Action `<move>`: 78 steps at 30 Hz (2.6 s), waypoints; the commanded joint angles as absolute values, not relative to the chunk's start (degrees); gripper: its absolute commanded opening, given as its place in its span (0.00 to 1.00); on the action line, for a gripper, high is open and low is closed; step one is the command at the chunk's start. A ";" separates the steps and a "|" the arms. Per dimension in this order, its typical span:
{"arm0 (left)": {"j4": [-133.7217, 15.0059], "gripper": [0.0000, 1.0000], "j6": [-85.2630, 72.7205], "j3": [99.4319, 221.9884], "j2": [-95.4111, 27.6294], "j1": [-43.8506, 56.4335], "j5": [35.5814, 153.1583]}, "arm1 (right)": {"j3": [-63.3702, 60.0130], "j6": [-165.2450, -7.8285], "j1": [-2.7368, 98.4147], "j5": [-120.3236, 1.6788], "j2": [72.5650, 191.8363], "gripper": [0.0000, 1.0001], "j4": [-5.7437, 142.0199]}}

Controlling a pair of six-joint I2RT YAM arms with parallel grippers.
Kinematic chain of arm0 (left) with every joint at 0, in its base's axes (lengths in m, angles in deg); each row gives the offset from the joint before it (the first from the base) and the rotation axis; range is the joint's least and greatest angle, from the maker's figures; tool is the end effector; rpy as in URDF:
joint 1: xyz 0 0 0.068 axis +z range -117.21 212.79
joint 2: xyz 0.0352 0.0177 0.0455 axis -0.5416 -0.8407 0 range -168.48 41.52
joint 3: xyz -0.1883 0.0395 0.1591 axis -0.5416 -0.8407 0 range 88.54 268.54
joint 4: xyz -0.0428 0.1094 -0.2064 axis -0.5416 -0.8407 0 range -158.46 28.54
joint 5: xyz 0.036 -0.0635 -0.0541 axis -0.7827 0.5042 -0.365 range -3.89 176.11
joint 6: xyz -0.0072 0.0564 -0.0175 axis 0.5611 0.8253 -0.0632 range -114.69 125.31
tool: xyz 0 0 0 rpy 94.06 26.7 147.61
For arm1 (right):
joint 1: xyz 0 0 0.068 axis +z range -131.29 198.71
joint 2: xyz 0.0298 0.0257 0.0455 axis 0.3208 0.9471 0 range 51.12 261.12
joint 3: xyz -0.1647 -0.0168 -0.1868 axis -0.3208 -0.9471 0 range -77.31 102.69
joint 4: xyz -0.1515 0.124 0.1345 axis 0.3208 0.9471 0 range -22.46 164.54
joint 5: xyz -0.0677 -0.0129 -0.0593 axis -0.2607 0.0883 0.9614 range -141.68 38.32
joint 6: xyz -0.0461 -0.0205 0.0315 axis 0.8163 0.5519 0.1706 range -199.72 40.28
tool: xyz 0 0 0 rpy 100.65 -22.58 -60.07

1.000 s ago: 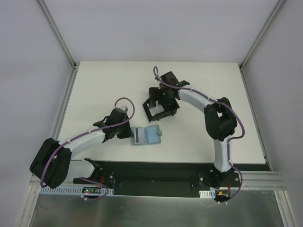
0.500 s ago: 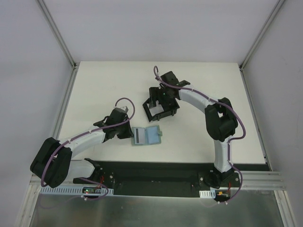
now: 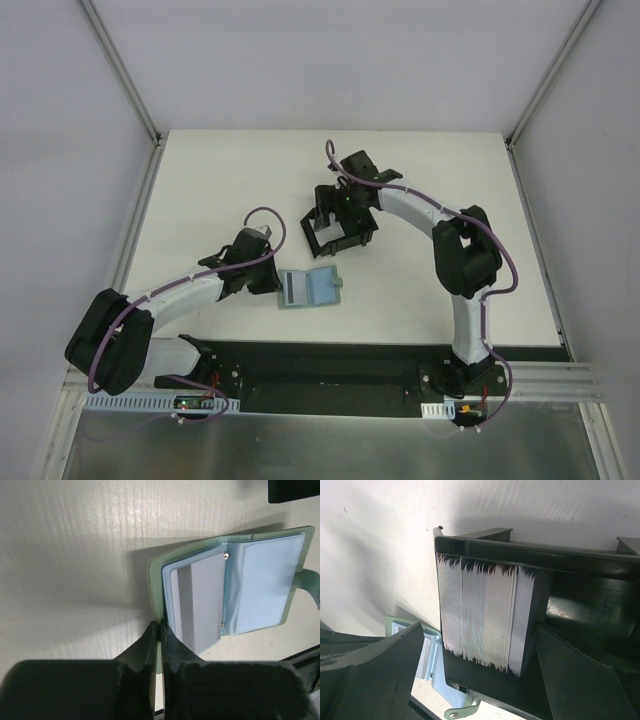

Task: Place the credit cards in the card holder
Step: Pick up the credit card from the storage box.

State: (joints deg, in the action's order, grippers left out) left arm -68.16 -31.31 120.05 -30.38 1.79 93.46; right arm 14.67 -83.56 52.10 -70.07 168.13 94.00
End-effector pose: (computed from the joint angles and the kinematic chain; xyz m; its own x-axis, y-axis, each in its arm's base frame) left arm 0.1953 -0.1237 0.1594 -0.8530 -0.1776 -0.4907 0.0956 0.8713 -0.4814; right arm 0.3471 0.2453 0.1986 -0.6977 -0.3838 -0.6048 -0.6410 0.7115 0.2879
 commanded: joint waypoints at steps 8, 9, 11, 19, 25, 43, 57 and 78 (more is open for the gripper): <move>-68.67 0.00 -30.02 122.03 -30.82 2.38 94.63 | 17.17 -83.50 52.37 -71.11 170.39 0.94 96.81; -68.58 0.00 -30.02 121.94 -30.73 2.38 94.63 | 17.08 -83.41 52.29 -71.28 170.13 0.92 96.64; -68.58 0.00 -30.02 121.76 -30.56 2.38 94.55 | 16.56 -83.41 52.29 -71.54 169.34 0.91 95.93; -68.58 0.00 -30.11 121.94 -30.38 2.38 94.55 | 15.50 -83.94 52.29 -72.69 165.73 0.85 94.44; -68.58 0.00 -29.94 122.20 -30.82 2.38 94.72 | 14.62 -84.38 52.37 -72.86 164.76 0.80 94.26; -67.88 0.00 -29.94 122.12 -32.05 2.38 95.51 | 13.65 -84.91 52.11 -72.60 164.23 0.37 93.91; -67.70 0.00 -30.02 122.03 -32.31 2.38 95.69 | 13.65 -85.00 51.58 -73.30 162.92 0.14 93.73; -67.79 0.00 -29.93 118.69 -29.15 2.38 96.65 | 13.04 -83.41 51.32 -63.11 158.80 0.00 95.06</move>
State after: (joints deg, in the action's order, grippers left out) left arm -67.72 -31.27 119.83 -31.02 1.79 95.32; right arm 13.89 -83.95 51.11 -66.77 165.25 95.46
